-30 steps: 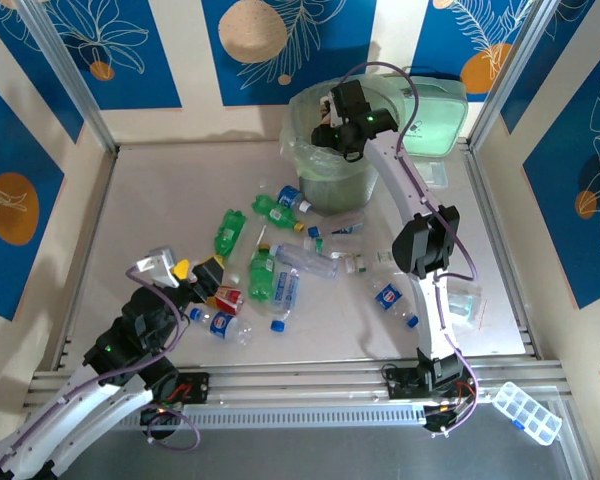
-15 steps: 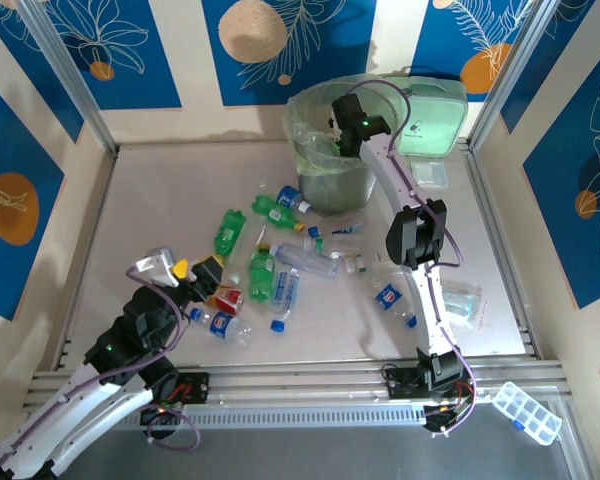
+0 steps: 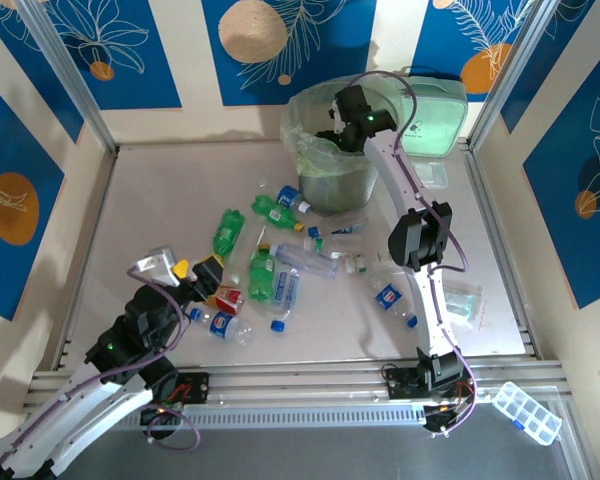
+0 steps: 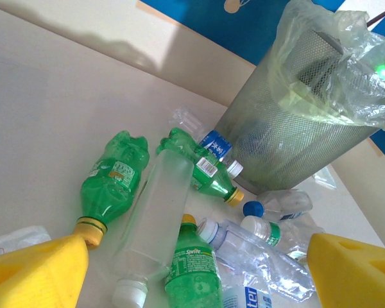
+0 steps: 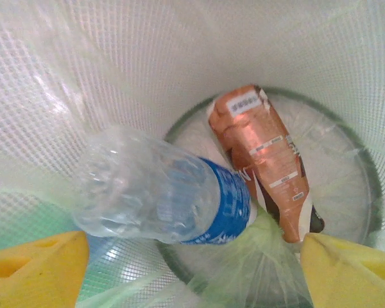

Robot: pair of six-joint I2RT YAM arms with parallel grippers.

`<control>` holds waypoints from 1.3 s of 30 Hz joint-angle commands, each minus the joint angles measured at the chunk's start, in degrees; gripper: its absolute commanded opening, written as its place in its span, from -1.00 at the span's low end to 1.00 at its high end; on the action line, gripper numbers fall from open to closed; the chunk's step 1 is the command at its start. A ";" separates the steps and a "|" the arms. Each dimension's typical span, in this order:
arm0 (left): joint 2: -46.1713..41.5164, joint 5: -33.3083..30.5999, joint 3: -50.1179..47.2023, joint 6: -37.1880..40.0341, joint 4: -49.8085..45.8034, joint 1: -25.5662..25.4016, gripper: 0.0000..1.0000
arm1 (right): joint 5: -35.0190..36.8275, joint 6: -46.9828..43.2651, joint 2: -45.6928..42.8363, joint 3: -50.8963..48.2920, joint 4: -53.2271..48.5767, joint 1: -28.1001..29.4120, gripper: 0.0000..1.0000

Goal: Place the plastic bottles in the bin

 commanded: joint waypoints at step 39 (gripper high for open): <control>10.46 -20.36 17.00 -34.46 -37.21 -0.21 0.94 | 19.12 14.27 -64.72 -81.26 39.80 34.65 0.25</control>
